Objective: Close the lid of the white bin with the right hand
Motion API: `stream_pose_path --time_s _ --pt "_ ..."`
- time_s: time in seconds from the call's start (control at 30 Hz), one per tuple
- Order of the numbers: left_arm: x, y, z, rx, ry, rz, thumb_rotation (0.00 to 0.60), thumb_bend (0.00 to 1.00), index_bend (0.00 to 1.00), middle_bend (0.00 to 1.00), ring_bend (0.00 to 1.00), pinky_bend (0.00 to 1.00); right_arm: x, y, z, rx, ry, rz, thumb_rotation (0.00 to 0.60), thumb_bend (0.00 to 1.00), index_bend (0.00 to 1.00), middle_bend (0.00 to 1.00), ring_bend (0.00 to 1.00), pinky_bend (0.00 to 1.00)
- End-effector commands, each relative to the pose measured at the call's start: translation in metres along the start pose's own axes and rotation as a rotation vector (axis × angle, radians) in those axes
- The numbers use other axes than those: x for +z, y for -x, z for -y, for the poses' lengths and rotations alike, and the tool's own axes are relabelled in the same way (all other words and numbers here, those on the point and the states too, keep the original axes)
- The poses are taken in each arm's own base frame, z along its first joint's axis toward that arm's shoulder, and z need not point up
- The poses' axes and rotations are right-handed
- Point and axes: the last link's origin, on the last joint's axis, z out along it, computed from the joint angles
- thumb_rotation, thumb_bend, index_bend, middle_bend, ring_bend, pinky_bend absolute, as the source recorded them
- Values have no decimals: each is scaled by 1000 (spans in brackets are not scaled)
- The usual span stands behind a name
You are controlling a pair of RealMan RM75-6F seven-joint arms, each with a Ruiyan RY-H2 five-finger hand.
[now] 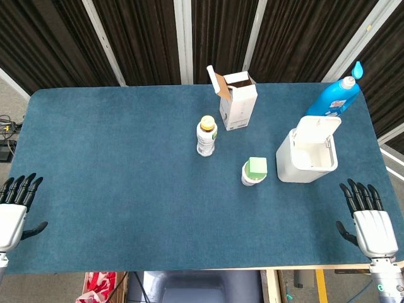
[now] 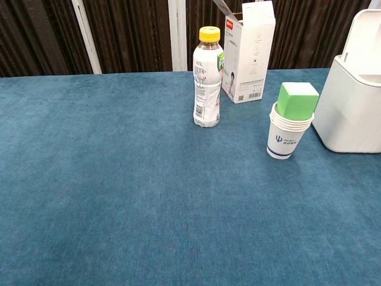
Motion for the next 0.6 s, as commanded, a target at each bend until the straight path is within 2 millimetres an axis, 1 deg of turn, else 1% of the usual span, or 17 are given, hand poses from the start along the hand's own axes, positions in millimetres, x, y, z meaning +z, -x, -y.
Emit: stream_pose_path --time_s 0.03,0.37,0.6 --pt "0 0 1 -1 -6 11 600 0 0 0 0 0 0 0 0 -1 2 0 600 318 0 0 0 0" --pt "-2 -2 3 -11 -20 13 600 0 0 0 0 0 0 0 3 14 -6 -3 600 317 0 0 0 0" --pt "-3 -2 5 -21 -30 24 600 0 0 0 0 0 0 3 5 19 -7 9 600 317 0 0 0 0"
